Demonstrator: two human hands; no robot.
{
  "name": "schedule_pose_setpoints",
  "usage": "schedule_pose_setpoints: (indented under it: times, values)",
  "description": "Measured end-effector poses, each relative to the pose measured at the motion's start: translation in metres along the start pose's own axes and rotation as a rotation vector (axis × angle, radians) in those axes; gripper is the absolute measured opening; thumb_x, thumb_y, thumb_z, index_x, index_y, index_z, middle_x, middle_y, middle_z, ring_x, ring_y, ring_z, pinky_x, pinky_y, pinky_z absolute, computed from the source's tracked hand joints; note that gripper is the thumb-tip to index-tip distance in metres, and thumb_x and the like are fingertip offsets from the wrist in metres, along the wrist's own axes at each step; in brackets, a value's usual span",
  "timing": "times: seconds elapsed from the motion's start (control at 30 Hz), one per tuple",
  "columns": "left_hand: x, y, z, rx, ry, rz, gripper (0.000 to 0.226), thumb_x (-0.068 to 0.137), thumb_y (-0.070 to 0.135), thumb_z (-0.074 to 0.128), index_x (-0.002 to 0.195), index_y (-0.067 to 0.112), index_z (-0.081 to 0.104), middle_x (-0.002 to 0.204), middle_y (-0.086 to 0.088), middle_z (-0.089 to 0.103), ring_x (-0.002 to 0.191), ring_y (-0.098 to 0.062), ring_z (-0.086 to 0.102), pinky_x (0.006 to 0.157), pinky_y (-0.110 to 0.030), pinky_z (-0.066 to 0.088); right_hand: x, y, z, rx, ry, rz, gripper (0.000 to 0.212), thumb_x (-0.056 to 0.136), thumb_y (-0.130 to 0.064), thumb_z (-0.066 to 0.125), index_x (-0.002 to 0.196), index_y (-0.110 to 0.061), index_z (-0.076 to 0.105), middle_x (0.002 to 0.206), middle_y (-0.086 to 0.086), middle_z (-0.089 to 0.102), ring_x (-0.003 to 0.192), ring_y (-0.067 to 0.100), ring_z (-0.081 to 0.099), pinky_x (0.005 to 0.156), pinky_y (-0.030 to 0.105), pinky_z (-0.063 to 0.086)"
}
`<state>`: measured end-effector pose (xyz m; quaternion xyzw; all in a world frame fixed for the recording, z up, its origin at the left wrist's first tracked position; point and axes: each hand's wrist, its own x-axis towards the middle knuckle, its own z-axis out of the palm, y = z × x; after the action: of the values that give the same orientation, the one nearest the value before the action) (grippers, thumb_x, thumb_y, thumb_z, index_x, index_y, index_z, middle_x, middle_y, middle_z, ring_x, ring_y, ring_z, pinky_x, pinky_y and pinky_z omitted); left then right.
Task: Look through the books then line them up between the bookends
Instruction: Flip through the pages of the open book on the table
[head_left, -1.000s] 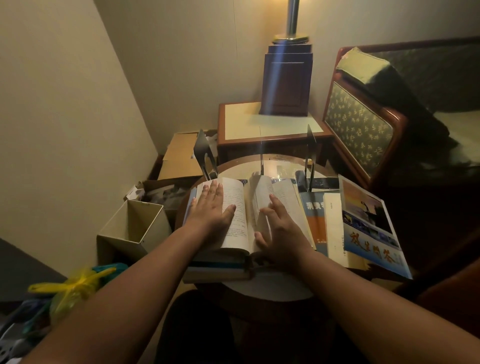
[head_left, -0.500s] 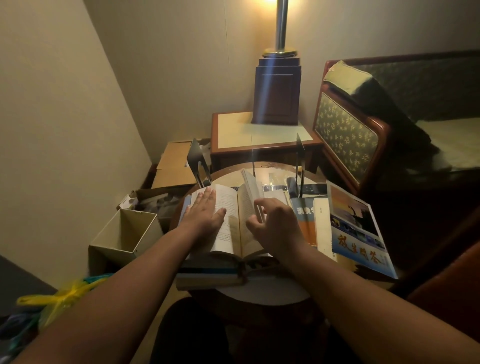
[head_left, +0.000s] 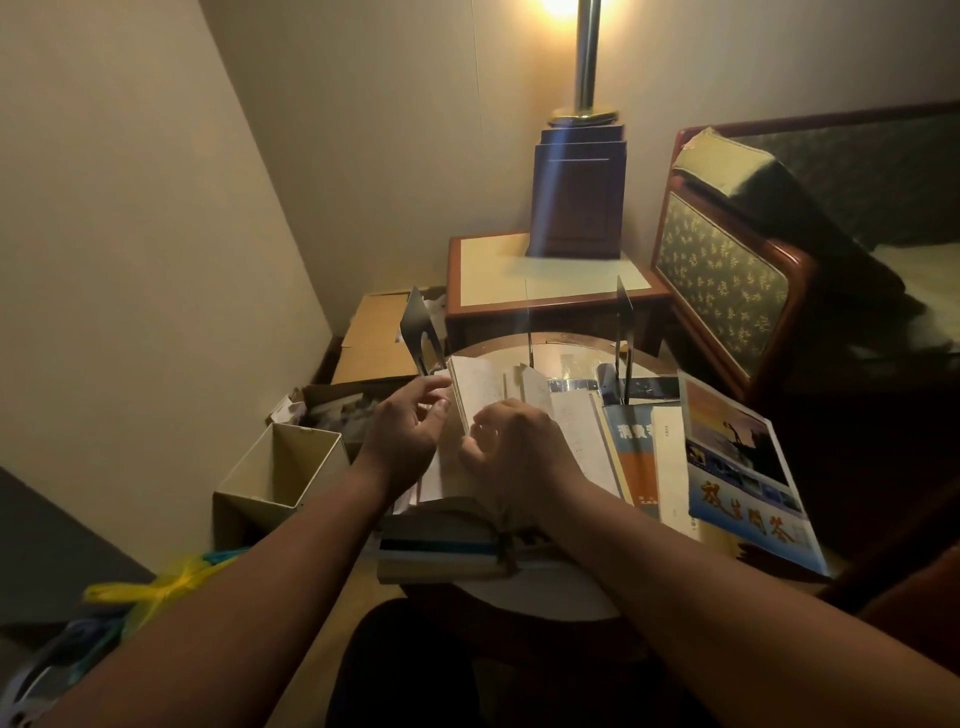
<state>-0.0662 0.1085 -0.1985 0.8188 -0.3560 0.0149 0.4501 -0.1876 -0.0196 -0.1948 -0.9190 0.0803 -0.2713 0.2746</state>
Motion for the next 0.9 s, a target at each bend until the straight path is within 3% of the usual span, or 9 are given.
schedule_pose_setpoints:
  times: [0.1,0.23,0.33,0.4,0.5,0.6,0.77,0.9]
  values:
    - [0.005,0.002,-0.001,0.005,-0.129,-0.138,0.031,0.097,0.035,0.055,0.127,0.025,0.057,0.121,-0.001,0.062,0.104,-0.017,0.062,0.077,-0.035,0.059,-0.002,0.002,0.009,0.006,-0.011,-0.062,0.024,0.093,-0.028,0.067,0.101,-0.005,0.072,0.104,0.011,0.073,0.092,0.023,0.069,0.082,0.030,0.058]
    - [0.003,0.009,0.004,0.193,-0.135,-0.136,0.036,0.096,0.040,0.056,0.128,0.024,0.060,0.125,-0.004,0.058,0.101,-0.016,0.059,0.075,-0.026,0.048,-0.006,0.008,0.019,0.050,-0.056,-0.146,0.021,0.098,-0.019,0.060,0.113,-0.008,0.070,0.109,0.010,0.072,0.099,0.024,0.068,0.088,0.036,0.059]
    - [0.001,0.009,0.005,0.224,-0.144,-0.144,0.037,0.097,0.043,0.052,0.129,0.027,0.059,0.133,-0.007,0.051,0.114,-0.022,0.055,0.090,-0.039,0.052,-0.006,0.015,0.022,0.082,-0.080,-0.150,0.021,0.094,-0.017,0.067,0.112,-0.008,0.068,0.110,0.010,0.071,0.100,0.023,0.069,0.085,0.038,0.060]
    - [-0.001,0.010,0.005,0.269,-0.166,-0.147,0.040,0.098,0.046,0.048,0.133,0.029,0.057,0.135,-0.006,0.047,0.122,-0.024,0.049,0.095,-0.041,0.049,-0.008,0.019,0.023,0.105,-0.087,-0.139,0.026,0.090,-0.017,0.072,0.114,-0.007,0.067,0.116,0.012,0.068,0.106,0.024,0.067,0.087,0.035,0.060]
    - [-0.005,0.012,0.006,0.408,-0.202,-0.116,0.046,0.097,0.052,0.043,0.139,0.032,0.050,0.135,-0.004,0.043,0.125,-0.024,0.040,0.091,-0.034,0.039,-0.010,0.024,0.023,0.114,-0.056,-0.085,0.030,0.089,-0.012,0.070,0.118,-0.006,0.065,0.134,0.017,0.057,0.124,0.031,0.057,0.096,0.024,0.051]
    - [-0.008,0.011,0.006,0.440,-0.199,-0.107,0.053,0.094,0.057,0.047,0.139,0.031,0.048,0.137,-0.005,0.042,0.126,-0.026,0.038,0.093,-0.037,0.038,-0.012,0.030,0.023,0.136,-0.074,-0.065,0.037,0.083,-0.008,0.077,0.117,-0.005,0.063,0.132,0.017,0.056,0.121,0.030,0.058,0.092,0.026,0.054]
    - [-0.010,0.000,0.000,0.460,-0.167,-0.107,0.059,0.088,0.051,0.058,0.141,0.029,0.046,0.145,-0.002,0.037,0.133,-0.025,0.033,0.102,-0.047,0.039,-0.014,0.036,0.027,0.044,-0.103,-0.055,0.037,0.093,-0.017,0.069,0.127,-0.007,0.061,0.133,0.012,0.061,0.120,0.026,0.061,0.092,0.020,0.046]
    - [-0.005,0.000,0.002,0.543,-0.363,0.013,0.059,0.097,0.038,0.047,0.152,0.033,0.025,0.163,0.004,0.012,0.151,-0.021,0.005,0.119,-0.055,0.015,-0.015,0.031,0.032,0.001,-0.216,-0.062,0.042,0.102,-0.028,0.053,0.141,-0.012,0.050,0.149,0.013,0.048,0.139,0.027,0.044,0.108,0.036,0.042]
